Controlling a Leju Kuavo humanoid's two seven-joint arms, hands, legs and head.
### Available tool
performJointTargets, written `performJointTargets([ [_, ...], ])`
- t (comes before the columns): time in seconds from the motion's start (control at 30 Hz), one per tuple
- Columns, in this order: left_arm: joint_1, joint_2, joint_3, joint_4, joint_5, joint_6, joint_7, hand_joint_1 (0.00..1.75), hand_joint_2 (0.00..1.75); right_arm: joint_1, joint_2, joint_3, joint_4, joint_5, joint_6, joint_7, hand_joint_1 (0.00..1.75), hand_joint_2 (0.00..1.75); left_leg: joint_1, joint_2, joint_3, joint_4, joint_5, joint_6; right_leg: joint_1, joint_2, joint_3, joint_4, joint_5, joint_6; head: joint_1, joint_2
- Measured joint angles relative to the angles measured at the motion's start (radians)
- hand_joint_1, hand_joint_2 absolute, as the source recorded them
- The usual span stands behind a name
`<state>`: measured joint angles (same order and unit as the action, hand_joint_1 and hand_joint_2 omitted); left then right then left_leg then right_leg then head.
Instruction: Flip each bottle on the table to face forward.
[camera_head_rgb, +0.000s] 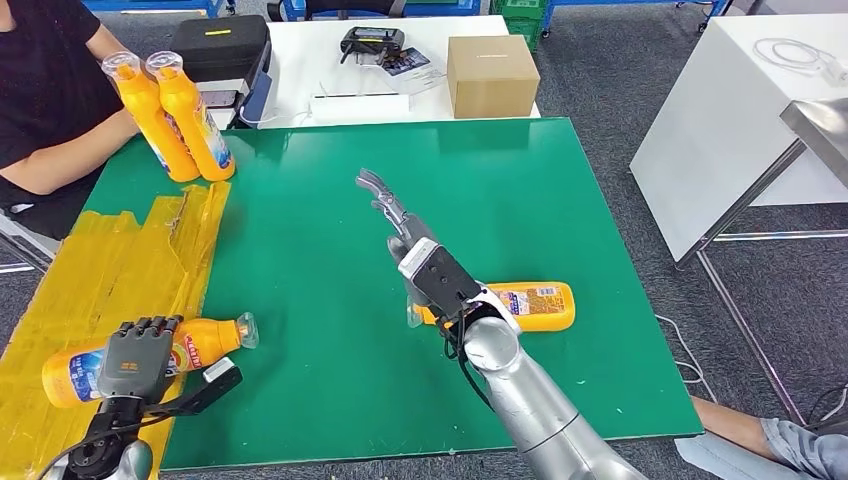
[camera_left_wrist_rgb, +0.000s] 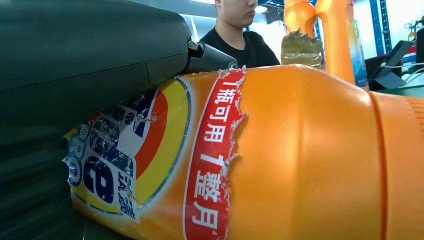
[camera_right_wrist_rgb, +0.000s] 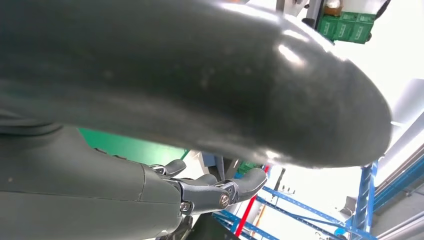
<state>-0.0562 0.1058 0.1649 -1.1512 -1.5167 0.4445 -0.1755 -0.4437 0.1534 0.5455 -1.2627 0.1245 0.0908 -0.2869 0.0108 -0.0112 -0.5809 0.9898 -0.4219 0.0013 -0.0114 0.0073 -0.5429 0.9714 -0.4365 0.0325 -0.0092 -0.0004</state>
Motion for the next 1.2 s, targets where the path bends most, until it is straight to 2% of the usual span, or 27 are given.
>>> performJointTargets([
  [0.1,-0.005,0.007,0.007,0.017,0.003,-0.010,0.000,0.10,1.75,0.000,-0.002,0.002,0.000,0.002,0.000,0.000,0.00,0.00,0.000,0.000,0.001,0.000,0.000,0.000,0.000,0.000,0.001,0.000,0.000,0.000,0.000,0.000],
  [0.13,-0.009,0.009,0.011,0.025,0.006,-0.016,0.002,0.00,1.75,0.000,-0.003,0.004,0.000,0.003,0.001,0.001,0.00,0.44,0.000,0.000,0.002,0.000,0.000,0.000,0.000,0.000,0.002,0.000,0.000,0.000,0.000,0.000],
  [0.23,-0.020,0.014,0.023,0.049,0.014,-0.029,0.008,0.00,1.75,0.000,-0.006,0.008,0.000,0.011,0.003,0.004,0.00,1.75,0.000,0.000,0.005,0.000,0.000,0.000,0.000,0.000,0.004,0.000,0.000,0.000,0.000,0.000],
  [0.4,-0.025,0.021,0.032,0.064,0.046,-0.040,-0.012,0.00,1.75,-0.005,-0.016,0.013,0.000,0.033,0.003,0.009,0.00,1.75,0.000,0.000,0.007,0.000,0.000,0.000,0.000,0.000,0.005,0.001,0.000,-0.001,0.000,0.000],
  [0.67,-0.022,0.030,0.038,0.050,0.157,-0.080,-0.110,0.00,1.75,-0.020,-0.023,0.026,0.005,0.075,-0.001,0.025,0.00,1.75,0.000,0.001,0.006,0.000,0.001,-0.001,0.000,0.000,0.005,0.001,0.001,-0.003,0.000,0.000],
  [0.7,-0.018,0.030,0.039,0.045,0.184,-0.085,-0.133,0.00,1.75,-0.023,-0.024,0.029,0.006,0.097,-0.009,0.029,0.00,1.31,0.000,0.001,0.006,0.000,0.001,-0.001,0.000,0.000,0.004,0.001,0.001,-0.003,0.000,0.000],
  [0.8,0.005,0.027,0.040,0.008,0.309,-0.118,-0.223,0.00,1.75,-0.032,-0.033,0.044,0.011,0.205,-0.045,0.048,0.00,1.31,0.000,0.001,0.005,0.000,0.001,-0.001,0.000,0.000,0.003,0.001,0.001,-0.003,0.000,0.000],
  [0.83,0.016,0.024,0.040,-0.010,0.350,-0.129,-0.247,0.00,1.75,-0.034,-0.037,0.048,0.012,0.239,-0.051,0.055,0.00,1.75,0.000,0.001,0.005,0.000,0.001,-0.001,0.000,0.000,0.003,0.001,0.001,-0.003,0.000,0.000],
  [1.07,0.075,-0.020,0.074,-0.137,0.579,-0.152,-0.329,0.00,1.75,-0.033,-0.096,0.080,0.014,0.376,-0.047,0.076,0.00,1.75,0.000,0.000,0.000,0.000,0.001,-0.001,0.000,0.000,-0.002,0.001,0.002,-0.003,0.000,0.000],
  [1.2,0.084,-0.035,0.115,-0.179,0.628,-0.161,-0.350,0.00,1.75,-0.026,-0.137,0.094,0.014,0.404,-0.045,0.081,0.00,1.75,0.000,0.000,-0.001,0.000,0.001,-0.001,0.000,0.000,-0.002,0.001,0.002,-0.003,0.000,0.000],
])
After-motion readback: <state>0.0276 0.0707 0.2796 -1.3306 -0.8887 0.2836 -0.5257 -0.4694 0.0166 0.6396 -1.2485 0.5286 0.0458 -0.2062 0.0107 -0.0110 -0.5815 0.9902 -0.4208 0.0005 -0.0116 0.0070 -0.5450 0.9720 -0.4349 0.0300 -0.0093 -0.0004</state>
